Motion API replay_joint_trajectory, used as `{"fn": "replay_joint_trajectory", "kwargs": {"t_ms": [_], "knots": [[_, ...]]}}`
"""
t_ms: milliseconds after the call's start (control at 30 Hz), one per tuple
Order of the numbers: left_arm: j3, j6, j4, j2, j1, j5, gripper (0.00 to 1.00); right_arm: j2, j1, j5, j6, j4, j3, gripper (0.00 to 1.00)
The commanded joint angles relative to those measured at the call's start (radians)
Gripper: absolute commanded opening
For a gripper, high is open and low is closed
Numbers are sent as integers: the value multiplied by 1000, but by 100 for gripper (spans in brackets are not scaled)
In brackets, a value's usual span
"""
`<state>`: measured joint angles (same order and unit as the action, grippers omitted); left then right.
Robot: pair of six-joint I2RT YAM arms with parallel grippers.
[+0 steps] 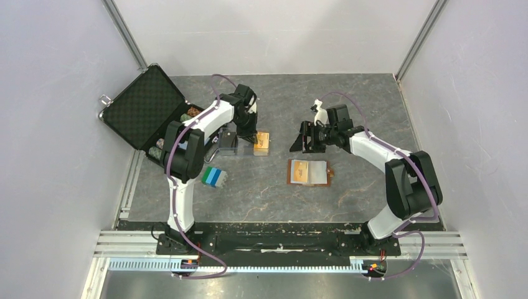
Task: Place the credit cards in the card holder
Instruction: Pick up the credit card from the storage box.
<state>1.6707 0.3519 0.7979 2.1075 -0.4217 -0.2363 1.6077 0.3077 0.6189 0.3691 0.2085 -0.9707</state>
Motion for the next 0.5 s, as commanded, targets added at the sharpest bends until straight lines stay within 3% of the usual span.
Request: {"fn": "replay_joint_trajectory", "kwargs": {"t_ms": [0,467], "knots": [[23,-50,-20,-2,-8,38,2,15,2,-16,-31,14,-59,73],[0,-50,31,-70,-22,125,2,27,2,-8,-59,39,-61,74]]}}
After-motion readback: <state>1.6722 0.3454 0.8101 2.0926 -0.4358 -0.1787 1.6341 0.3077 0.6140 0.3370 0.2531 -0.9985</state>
